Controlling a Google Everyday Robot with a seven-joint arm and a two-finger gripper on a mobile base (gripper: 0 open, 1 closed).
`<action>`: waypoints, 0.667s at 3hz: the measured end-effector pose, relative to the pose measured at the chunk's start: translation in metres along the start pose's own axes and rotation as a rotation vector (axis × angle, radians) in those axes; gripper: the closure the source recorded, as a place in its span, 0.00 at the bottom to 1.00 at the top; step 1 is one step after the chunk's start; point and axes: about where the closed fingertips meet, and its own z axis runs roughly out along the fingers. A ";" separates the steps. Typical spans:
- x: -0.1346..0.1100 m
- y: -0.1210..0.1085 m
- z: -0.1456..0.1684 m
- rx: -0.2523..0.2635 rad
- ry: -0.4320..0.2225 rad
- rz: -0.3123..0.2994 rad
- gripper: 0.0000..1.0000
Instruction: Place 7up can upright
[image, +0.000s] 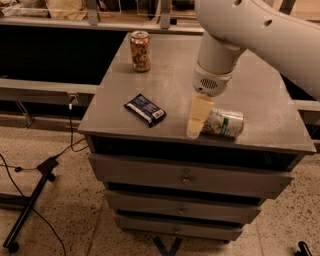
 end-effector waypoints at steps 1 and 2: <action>0.001 0.001 0.003 0.009 -0.020 -0.028 0.16; -0.002 0.004 0.002 0.032 -0.007 -0.072 0.39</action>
Offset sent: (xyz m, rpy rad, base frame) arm -0.0044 0.0063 0.0004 -0.0543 -0.0617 0.1213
